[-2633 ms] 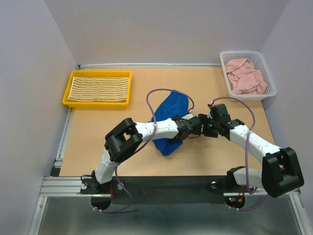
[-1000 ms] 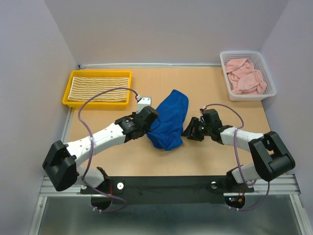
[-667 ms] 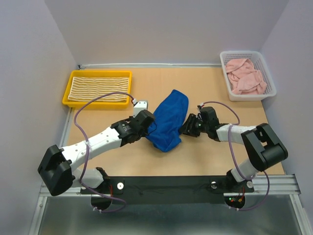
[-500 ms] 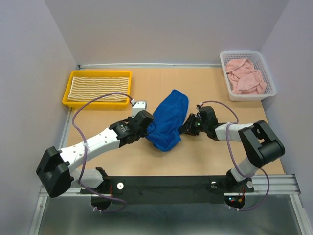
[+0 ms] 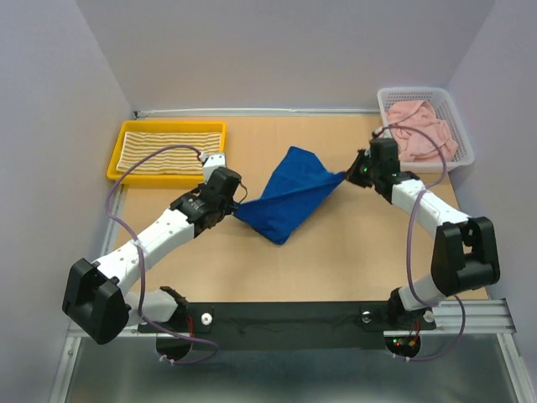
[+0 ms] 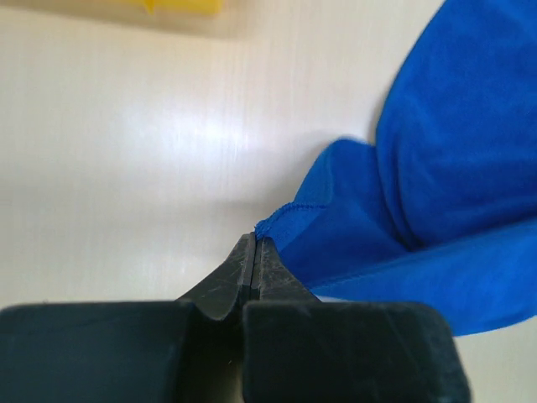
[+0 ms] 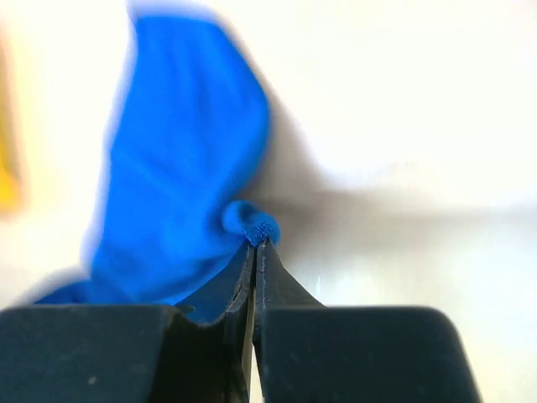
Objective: Fold and stack the towels
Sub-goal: Flatten out the crumpled towel
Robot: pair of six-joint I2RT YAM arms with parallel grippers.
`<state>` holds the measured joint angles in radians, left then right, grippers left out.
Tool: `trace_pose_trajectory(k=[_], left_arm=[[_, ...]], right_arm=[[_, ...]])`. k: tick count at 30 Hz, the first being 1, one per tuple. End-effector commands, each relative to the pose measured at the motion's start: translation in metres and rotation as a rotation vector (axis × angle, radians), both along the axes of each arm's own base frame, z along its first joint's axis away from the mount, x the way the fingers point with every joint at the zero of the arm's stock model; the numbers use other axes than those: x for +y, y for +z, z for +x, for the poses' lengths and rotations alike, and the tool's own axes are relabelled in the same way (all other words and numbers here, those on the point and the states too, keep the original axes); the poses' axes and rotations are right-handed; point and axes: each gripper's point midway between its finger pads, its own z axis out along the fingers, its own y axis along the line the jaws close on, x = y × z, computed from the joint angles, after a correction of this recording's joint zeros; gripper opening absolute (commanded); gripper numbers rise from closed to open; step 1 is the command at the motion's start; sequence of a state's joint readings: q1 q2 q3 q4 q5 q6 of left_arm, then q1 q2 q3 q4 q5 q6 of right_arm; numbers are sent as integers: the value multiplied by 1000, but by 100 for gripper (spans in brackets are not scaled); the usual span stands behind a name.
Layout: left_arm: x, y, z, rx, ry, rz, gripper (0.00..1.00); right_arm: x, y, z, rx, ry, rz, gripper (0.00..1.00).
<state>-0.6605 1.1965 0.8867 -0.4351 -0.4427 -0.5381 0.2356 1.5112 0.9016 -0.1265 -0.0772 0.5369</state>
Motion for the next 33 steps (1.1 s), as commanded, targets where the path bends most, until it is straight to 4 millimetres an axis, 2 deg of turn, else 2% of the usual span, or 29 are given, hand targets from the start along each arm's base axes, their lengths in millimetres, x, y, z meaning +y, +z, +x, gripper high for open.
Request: trace_pose_trajectory(k=[1,2,4,5,6,7,9,10,11,12,13,14,15,16,17,22,23,25,26,27,28,29,30,31,32,33], left_arm=[[-12,62,38,-164,-12,-65,0],[-16,68,41,-173,-20,-79,0],[-20,71,42,-178,-26,-99,0],[-20,67,40,-166,-30,-103,0],[-23,63,38,-153,-34,-124,0],[-24,52,33,-132,-37,-133,0],[-28,42,23,-107,-61,-176,0],[-33,39,21,-105,-58,-221,0],[-34,33,16,-91,-62,-242,0],[-35,19,6,-57,-74,-265,0],[-38,14,2,-49,-79,-288,0],[-35,-3,-7,-13,-67,-296,0],[-37,-7,-12,-2,-77,-316,0],[-38,-11,-15,6,-76,-330,0],[-36,-21,-20,28,-77,-329,0],[-42,-26,-30,51,-129,-352,0],[-41,-22,-30,38,-140,-351,0],[-40,-15,-28,17,-140,-346,0],[-40,-2,-23,-17,-142,-348,0],[-36,8,-16,-52,-137,-321,0],[-32,16,-12,-72,-130,-292,0],[-32,45,1,-134,-124,-287,0],[-26,55,10,-163,-92,-241,0],[-18,63,13,-166,-90,-183,0],[-21,91,23,-207,-82,-182,0],[-16,103,27,-224,-62,-154,0]], right_arm=[[-57,86,44,-194,-108,-157,1],[-60,98,51,-213,-119,-154,1],[-62,94,54,-183,-133,-142,1],[-60,90,51,-164,-123,-125,1],[-58,78,44,-132,-119,-117,1],[-57,78,37,-129,-131,-94,1],[-58,67,23,-105,-134,-84,1],[-59,50,8,-63,-137,-84,1],[-60,43,-2,-49,-138,-82,1],[-61,49,-12,-66,-145,-74,1],[-56,47,-21,-57,-134,-44,1],[-58,26,-40,-7,-141,-44,2],[-59,30,-49,-23,-146,-28,3],[-60,23,-58,-5,-163,-19,3],[-62,8,-71,33,-175,-22,3],[-53,-7,-99,92,-162,48,6],[-57,-9,-100,90,-177,32,1],[-62,0,-92,57,-188,6,0],[-63,2,-86,56,-185,-9,1],[-62,22,-68,10,-180,-11,1],[-62,30,-58,-7,-171,-27,1],[-63,27,-48,13,-169,-42,0],[-63,36,-36,-6,-169,-47,0],[-60,62,-16,-64,-160,-46,0],[-63,69,-5,-81,-174,-65,1],[-64,69,4,-77,-175,-77,1]])
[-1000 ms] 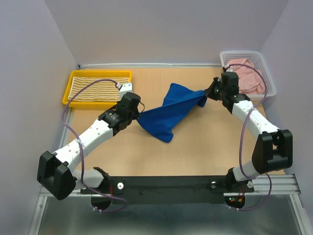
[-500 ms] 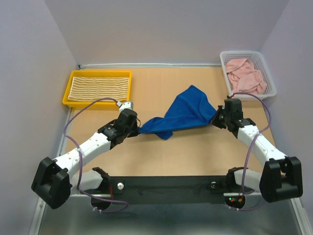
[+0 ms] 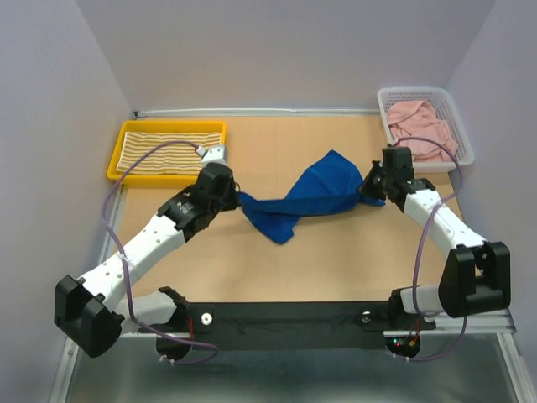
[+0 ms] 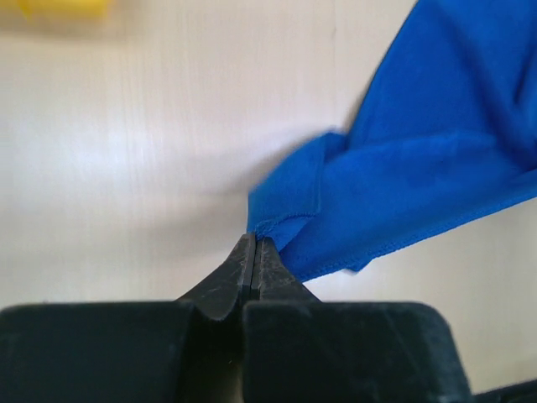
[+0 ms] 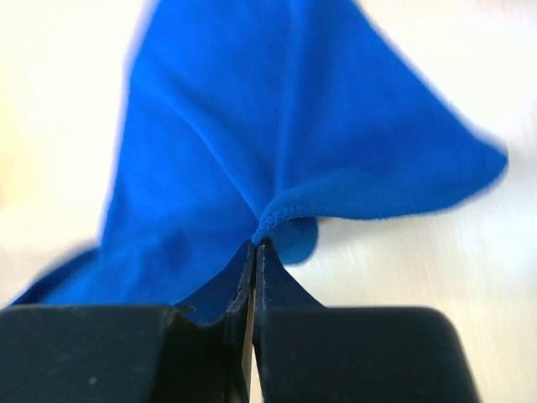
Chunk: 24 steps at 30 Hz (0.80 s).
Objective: Fold and stack the towels
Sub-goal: Flatten out the crumpled towel
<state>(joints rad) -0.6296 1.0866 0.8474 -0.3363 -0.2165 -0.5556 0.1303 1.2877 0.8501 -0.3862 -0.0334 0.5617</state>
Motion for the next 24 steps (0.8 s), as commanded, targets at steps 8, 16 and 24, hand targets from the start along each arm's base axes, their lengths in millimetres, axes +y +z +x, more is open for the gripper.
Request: trace_pose_trajectory(k=[8,16,24], left_arm=[[-23,75,-46,20,-233,-80,0],[-93,27,-206,307,-716,-350,6],[-129,49,-242,245,-1036,-311,51]], right_arm=[[-9,50,34,-167,7,-60,1],[-21,15,-28,-113,-24,-76,31],[-33,28,-2,-122,-58,-151,45]])
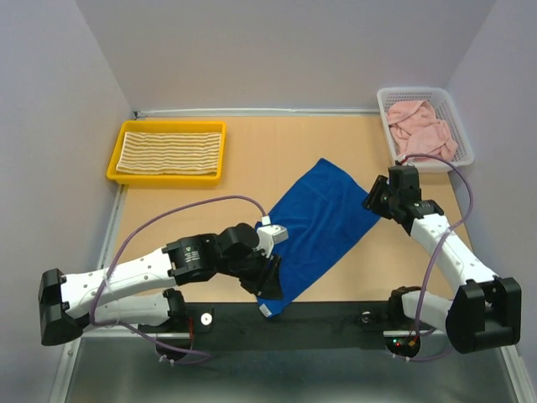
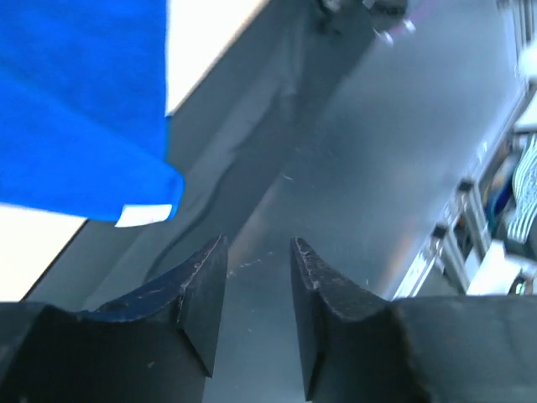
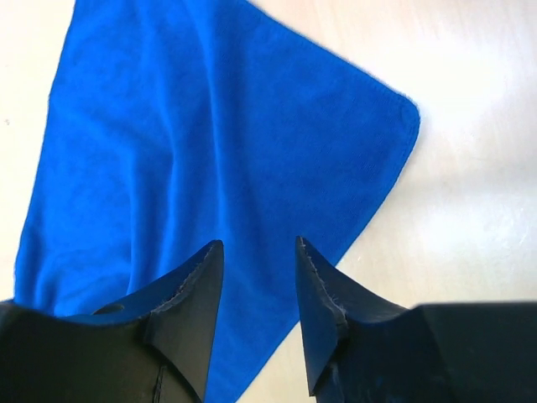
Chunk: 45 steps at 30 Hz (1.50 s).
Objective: Fold and stack the towels
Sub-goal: Flatten out the crumpled towel
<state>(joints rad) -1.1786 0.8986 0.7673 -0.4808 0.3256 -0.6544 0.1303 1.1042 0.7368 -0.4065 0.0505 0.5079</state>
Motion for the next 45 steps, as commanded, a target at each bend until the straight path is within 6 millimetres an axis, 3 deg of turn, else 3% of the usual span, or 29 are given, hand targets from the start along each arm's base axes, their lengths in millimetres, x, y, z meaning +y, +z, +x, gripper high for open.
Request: trace_pose_trajectory(k=[1,3,5,6,7,9,10,12,14,15,18,21,25,28,32,35,40,41,45], left_arm=[[-33,48,6,-125,-104,-132,51],[-40,56,40,-240,-11,-78,52],[-42,62,70,-302,66,-28,52],[-40,46,102,-327,138,59,51],[-38,38,118,-333,165,108,51],[-43,22,152,-353,212,189,50],[-37,20,181,-401,271,226,50],[-43,6,213,-430,298,279,50],[-44,-5,237,-456,299,329,50],[-51,-19,250,-453,295,373,49],[-57,-53,266,-436,262,449,48],[-56,-82,273,-403,256,504,46],[-48,-103,273,-369,275,536,46],[-42,-122,261,-314,271,553,46],[-25,-151,226,-199,257,565,45],[-17,-153,199,-117,247,533,43],[20,-148,146,-19,296,509,42],[26,-141,133,-1,318,485,42],[30,-118,112,24,385,408,43]], right_arm=[[-13,23,31,-59,-40,-67,45],[-13,22,38,-46,-38,-77,44],[-13,7,43,3,-35,-87,41],[-12,6,48,3,-32,-85,39],[-11,-6,49,35,-30,-86,38],[-9,-9,55,38,-24,-80,36],[-6,-16,57,58,-11,-70,36],[-4,-21,59,71,-3,-64,36],[-1,-27,59,86,5,-55,36],[-1,-34,59,103,3,-55,36],[1,-44,59,125,10,-46,36],[3,-54,60,147,16,-42,37],[5,-62,63,163,33,-38,39],[9,-72,67,184,49,-32,40],[11,-88,75,221,69,-35,40],[21,-85,86,208,124,-11,41],[45,-89,99,211,236,26,43],[54,-88,101,205,273,21,43],[86,-81,97,179,408,6,44]])
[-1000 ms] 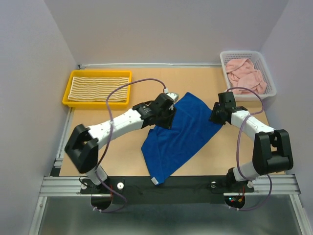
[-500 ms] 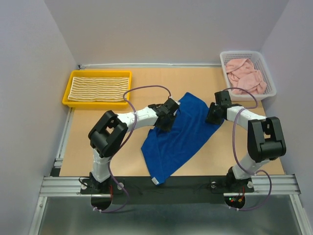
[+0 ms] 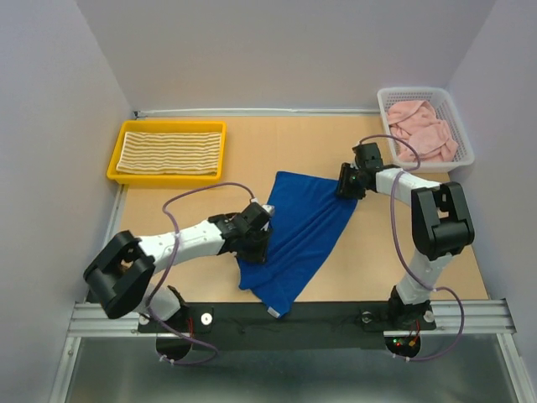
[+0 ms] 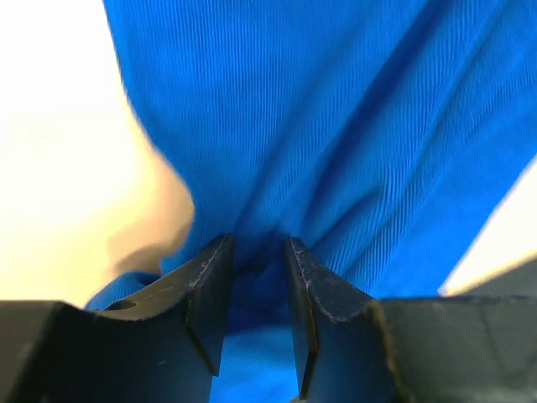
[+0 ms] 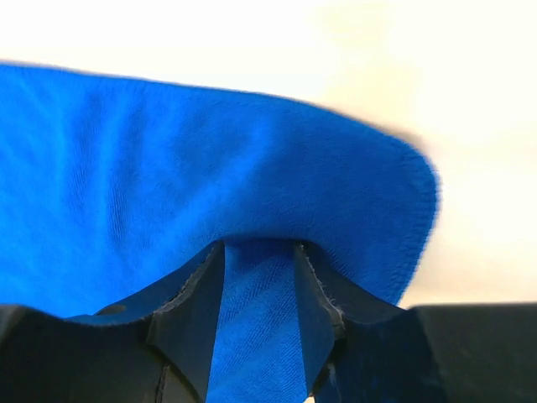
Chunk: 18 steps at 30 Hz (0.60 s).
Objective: Fold and stack the towels
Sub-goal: Flatten out the crumpled towel
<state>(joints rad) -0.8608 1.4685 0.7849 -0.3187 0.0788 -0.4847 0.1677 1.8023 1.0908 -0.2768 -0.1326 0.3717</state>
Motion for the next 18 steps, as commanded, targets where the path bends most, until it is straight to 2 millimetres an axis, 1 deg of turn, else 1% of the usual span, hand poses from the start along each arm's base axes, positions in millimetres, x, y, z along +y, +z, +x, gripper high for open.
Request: trace_pose_trajectory(k=[1,2,3,4,5,6,7,8,9,10,11,12,13,14,16,17,18], left_arm=[[3,26,-33,61,86,-89,44],[1,33,-34,54,102,-111,46],[-1,47,-31,30,131,-159,49],[-3,55,-28,9,145,-185,50],[-5,64,-23,-21,159,-204,53],[-6,82,-10,-86,189,-233,55],[-8,91,-4,-116,191,-247,70],[-4,99,10,-168,219,-242,77],[-5,111,22,-208,231,-249,81],[1,116,39,-263,243,-229,87],[3,122,50,-295,246,-222,87],[1,131,64,-335,249,-217,88],[1,138,79,-388,231,-209,88],[5,145,94,-421,244,-209,88],[1,157,118,-474,223,-216,88],[0,167,141,-533,211,-211,89],[0,171,153,-561,207,-206,89]], right_arm=[[43,10,-1,-53,194,0,45],[47,15,-1,-64,211,-1,45],[50,20,-1,-77,224,4,47],[51,32,0,-107,229,5,47],[51,39,2,-130,234,1,49],[49,47,4,-152,236,-11,55],[47,58,8,-182,234,-23,57],[41,66,11,-214,241,-59,60],[39,80,13,-253,240,-74,67],[32,89,19,-280,234,-99,71],[28,94,20,-287,227,-105,73],[24,97,22,-291,224,-106,74],[15,100,27,-294,211,-106,73],[11,99,29,-287,205,-112,73],[-2,85,27,-224,183,-126,74],[-14,82,29,-205,145,-125,74],[-18,75,29,-183,125,-112,73]])
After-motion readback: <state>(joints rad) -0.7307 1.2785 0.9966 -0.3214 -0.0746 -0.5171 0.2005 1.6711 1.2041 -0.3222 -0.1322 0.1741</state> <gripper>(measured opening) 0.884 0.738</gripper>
